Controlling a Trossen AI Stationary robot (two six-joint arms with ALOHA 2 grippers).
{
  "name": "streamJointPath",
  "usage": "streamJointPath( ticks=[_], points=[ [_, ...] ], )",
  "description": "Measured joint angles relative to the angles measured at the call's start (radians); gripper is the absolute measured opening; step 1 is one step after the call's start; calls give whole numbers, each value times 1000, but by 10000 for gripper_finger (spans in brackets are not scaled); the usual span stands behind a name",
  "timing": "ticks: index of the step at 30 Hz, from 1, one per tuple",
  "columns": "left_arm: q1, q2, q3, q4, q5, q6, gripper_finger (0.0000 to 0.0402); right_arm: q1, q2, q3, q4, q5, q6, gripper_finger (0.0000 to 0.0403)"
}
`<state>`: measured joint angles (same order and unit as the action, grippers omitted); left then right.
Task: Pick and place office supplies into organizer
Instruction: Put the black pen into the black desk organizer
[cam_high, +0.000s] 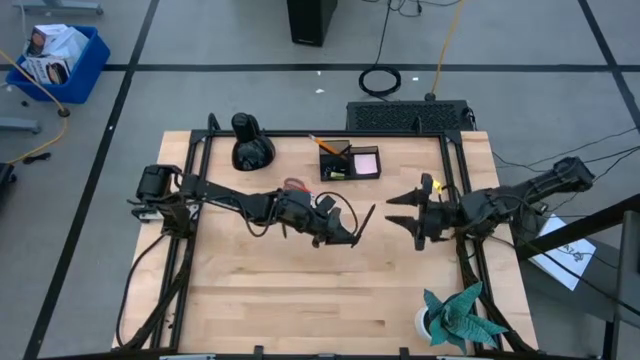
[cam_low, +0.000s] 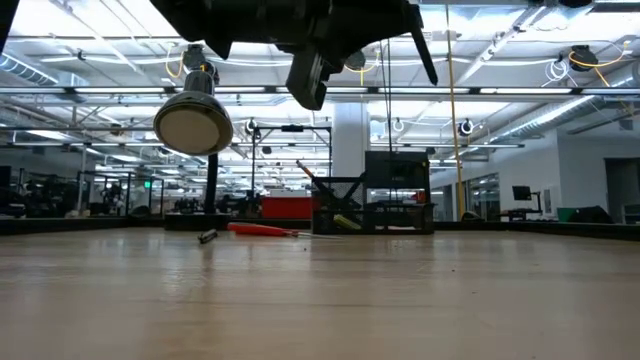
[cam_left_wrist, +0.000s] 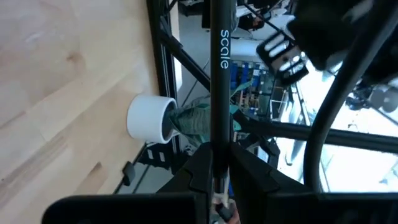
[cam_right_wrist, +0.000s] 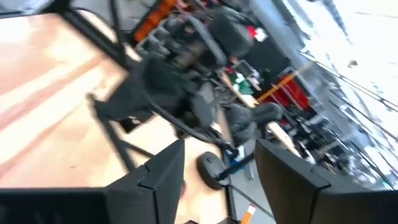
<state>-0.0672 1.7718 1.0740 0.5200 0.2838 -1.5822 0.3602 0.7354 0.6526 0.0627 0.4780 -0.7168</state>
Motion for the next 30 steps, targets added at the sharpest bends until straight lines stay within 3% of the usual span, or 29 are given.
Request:
streamJointPath(
  ticks=[3, 7, 14, 19, 30],
  points=[
    [16, 0, 0, 3, 18, -41, 42, 51, 7, 29, -88, 6, 8, 200],
    [30, 0, 0, 38, 22, -126, 42, 105, 31, 32, -177, 97, 25, 211],
    [37, 0, 0, 79, 6, -276, 42, 111, 104, 33, -167, 210, 24, 212],
    [32, 0, 0, 83, -63, -351, 42, 102, 180, 32, -136, 205, 47, 210],
    [32, 0, 0, 89, -76, -347, 42, 96, 288, 32, -38, 200, 43, 204]
  ],
)
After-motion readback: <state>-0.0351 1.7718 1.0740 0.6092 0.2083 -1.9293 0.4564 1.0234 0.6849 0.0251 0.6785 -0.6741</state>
